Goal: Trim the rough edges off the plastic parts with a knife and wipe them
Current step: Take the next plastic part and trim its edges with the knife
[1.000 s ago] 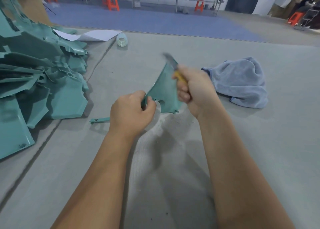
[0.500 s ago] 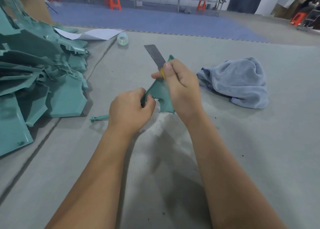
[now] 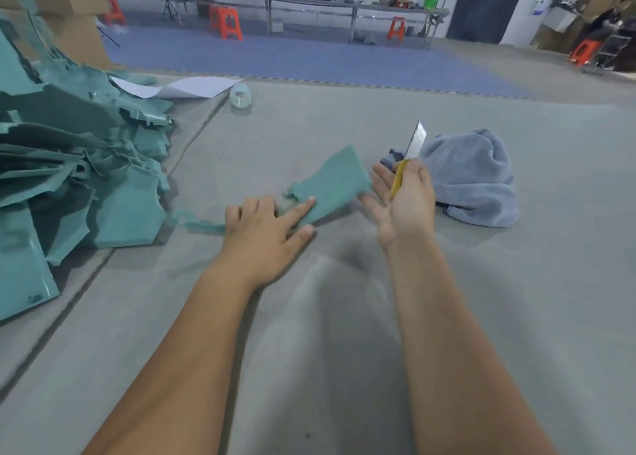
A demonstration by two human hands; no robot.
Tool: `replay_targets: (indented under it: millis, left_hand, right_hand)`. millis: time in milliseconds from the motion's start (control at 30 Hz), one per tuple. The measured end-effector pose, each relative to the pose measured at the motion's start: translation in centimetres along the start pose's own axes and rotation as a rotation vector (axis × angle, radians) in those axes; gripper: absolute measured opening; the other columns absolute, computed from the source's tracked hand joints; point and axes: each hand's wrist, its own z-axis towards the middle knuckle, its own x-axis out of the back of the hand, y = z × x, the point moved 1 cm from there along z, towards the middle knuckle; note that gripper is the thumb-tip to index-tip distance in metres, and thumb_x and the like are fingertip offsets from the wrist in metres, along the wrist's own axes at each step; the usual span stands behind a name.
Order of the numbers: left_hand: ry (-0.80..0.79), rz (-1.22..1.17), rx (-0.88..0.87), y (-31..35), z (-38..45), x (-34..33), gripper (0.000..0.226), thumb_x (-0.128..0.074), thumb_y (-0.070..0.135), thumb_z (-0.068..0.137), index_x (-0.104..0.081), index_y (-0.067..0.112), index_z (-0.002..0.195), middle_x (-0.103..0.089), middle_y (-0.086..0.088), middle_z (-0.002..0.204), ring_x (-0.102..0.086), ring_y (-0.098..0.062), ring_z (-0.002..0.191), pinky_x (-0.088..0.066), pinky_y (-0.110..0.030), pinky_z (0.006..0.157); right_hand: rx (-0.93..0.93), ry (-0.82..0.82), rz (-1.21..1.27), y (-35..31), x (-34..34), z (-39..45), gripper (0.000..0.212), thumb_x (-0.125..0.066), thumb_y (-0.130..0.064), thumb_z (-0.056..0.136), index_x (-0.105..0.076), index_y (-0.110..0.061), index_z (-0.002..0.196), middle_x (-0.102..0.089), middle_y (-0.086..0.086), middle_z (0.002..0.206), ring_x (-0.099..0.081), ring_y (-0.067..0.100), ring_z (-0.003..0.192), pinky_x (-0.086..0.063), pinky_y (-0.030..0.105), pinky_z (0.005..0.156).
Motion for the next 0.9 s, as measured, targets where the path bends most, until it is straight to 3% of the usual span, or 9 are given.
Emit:
replay_targets:
  millis: [67, 100, 233, 333, 433, 533, 667, 800, 900]
  left_hand:
    - [-0.103, -0.007, 0.007, 0.1, -0.2, -0.5, 0.048, -0.01, 0.062, 0.092, -0.023, 0.063, 0.138, -0.034, 0.005, 0.095, -0.034, -0.019, 0.097, -0.013, -0.034, 0.073]
    - [-0.092, -0.023, 0.0, 0.0, -0.1, -0.5, 0.044, -0.014, 0.06, 0.094, -0.026, 0.065, 0.135, -0.033, 0.007, 0.094, -0.031, -0.016, 0.095, -0.012, -0.033, 0.073]
    - [0.122, -0.071, -0.04, 0.2, 0.2, 0.0, 0.034, -0.053, 0.036, 0.092, -0.057, 0.055, 0.12, -0.047, 0.008, 0.107, -0.036, -0.02, 0.102, -0.017, -0.037, 0.086]
    - [0.34, -0.152, 0.127, 0.4, 0.2, 0.6, 0.033, -0.062, 0.019, 0.082, -0.068, 0.036, 0.11, -0.049, -0.005, 0.118, -0.043, -0.029, 0.104, -0.025, -0.039, 0.091]
    - [0.365, -0.448, 0.303, 0.3, -0.2, 1.0, 0.012, -0.055, 0.025, 0.088, -0.066, 0.02, 0.086, -0.056, 0.0, 0.09, -0.052, -0.022, 0.078, -0.039, -0.032, 0.068]
    - [0.135, -0.735, 0.431, 1.1, -0.1, 0.6, 0.038, -0.049, 0.036, 0.093, -0.063, 0.007, 0.073, -0.063, -0.003, 0.06, -0.06, -0.026, 0.06, -0.043, -0.032, 0.055]
    - [-0.038, -1.486, 0.679, 2.7, 0.8, 1.2, 0.033, -0.051, 0.037, 0.096, -0.062, 0.006, 0.091, -0.068, -0.012, 0.063, -0.065, -0.023, 0.049, -0.046, -0.022, 0.042]
    - [0.008, -1.806, 0.788, 2.3, 1.3, 1.1, 0.007, -0.059, 0.014, 0.092, -0.063, 0.009, 0.095, -0.068, -0.005, 0.071, -0.06, -0.01, 0.046, -0.045, -0.016, 0.042]
    - [0.037, -1.983, 0.914, 1.3, 1.7, 1.0, 0.005, -0.062, 0.009, 0.09, -0.062, 0.013, 0.091, -0.067, 0.001, 0.07, -0.059, -0.005, 0.048, -0.044, -0.012, 0.042]
  right_hand:
    - [-0.14, -0.095, -0.003, 0.2, 0.5, 0.2, 0.024, -0.042, -0.035, 0.104, -0.054, -0.019, 0.091, -0.067, 0.008, 0.104, -0.066, 0.024, 0.095, -0.055, 0.042, 0.08]
    - [-0.189, -0.141, -0.033, 0.2, 0.7, 0.1, 0.023, -0.045, -0.033, 0.103, -0.055, -0.018, 0.09, -0.067, 0.01, 0.103, -0.065, 0.027, 0.096, -0.054, 0.043, 0.082]
    - [-0.111, -0.202, -0.402, 0.7, 1.0, -0.1, 0.023, -0.056, -0.021, 0.098, -0.066, -0.01, 0.081, -0.064, 0.015, 0.093, -0.059, 0.027, 0.09, -0.052, 0.049, 0.09]
    - [-0.036, -0.117, -0.487, 0.9, 0.3, -0.4, 0.024, -0.059, -0.021, 0.096, -0.069, -0.012, 0.076, -0.06, 0.012, 0.084, -0.054, 0.025, 0.084, -0.05, 0.047, 0.089]
    - [-0.048, 0.041, -0.282, 1.2, -0.2, -0.1, 0.025, -0.057, -0.022, 0.097, -0.067, -0.014, 0.076, -0.061, 0.002, 0.078, -0.057, 0.019, 0.08, -0.053, 0.038, 0.076]
    - [-0.105, 0.041, -0.148, 2.0, -0.9, 0.1, 0.026, -0.055, -0.02, 0.099, -0.063, -0.014, 0.075, -0.064, 0.0, 0.081, -0.063, 0.015, 0.076, -0.053, 0.035, 0.078]
    - [-0.156, -0.09, -0.132, 3.6, -2.4, -1.0, 0.027, -0.053, -0.017, 0.099, -0.061, -0.011, 0.074, -0.065, 0.005, 0.077, -0.063, 0.017, 0.072, -0.05, 0.038, 0.079]
    - [-0.182, -0.315, -0.098, 3.9, -3.6, -2.3, 0.024, -0.053, -0.022, 0.099, -0.066, -0.011, 0.082, -0.069, 0.009, 0.084, -0.068, 0.021, 0.079, -0.055, 0.039, 0.078]
    - [-0.159, -0.309, -0.103, 3.7, -3.5, -2.2, 0.022, -0.053, -0.03, 0.1, -0.069, -0.02, 0.088, -0.072, -0.002, 0.086, -0.07, 0.014, 0.082, -0.058, 0.042, 0.083]
